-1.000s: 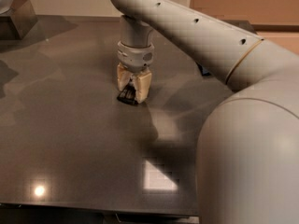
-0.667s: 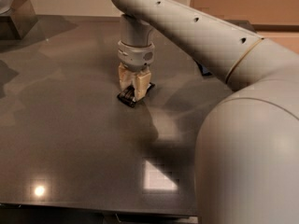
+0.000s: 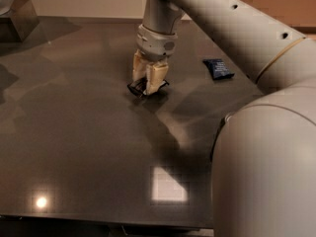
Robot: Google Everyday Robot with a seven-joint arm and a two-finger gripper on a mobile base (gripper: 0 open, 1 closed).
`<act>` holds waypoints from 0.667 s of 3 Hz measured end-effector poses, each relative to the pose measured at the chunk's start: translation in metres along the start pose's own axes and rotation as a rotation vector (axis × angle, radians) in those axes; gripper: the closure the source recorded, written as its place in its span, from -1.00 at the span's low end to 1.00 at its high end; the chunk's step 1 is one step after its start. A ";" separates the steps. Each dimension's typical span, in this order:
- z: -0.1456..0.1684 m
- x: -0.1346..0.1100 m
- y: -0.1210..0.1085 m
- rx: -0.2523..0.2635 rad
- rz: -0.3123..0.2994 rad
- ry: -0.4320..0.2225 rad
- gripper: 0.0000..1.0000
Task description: Pick rxbar chocolate
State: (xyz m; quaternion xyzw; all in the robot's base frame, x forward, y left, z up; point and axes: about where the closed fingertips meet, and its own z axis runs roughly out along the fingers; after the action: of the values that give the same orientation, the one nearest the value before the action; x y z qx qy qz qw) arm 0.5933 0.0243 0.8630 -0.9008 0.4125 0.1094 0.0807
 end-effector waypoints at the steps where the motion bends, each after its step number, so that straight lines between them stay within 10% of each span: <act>1: -0.038 -0.008 -0.001 0.090 0.067 -0.080 1.00; 2: -0.070 -0.029 -0.001 0.153 0.080 -0.154 1.00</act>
Offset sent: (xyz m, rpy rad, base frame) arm -0.1080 -0.0538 0.1212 0.0616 0.3167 0.0012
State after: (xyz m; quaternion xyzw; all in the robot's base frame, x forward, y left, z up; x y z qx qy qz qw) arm 0.5846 0.0291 0.9383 -0.8637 0.4479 0.1493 0.1763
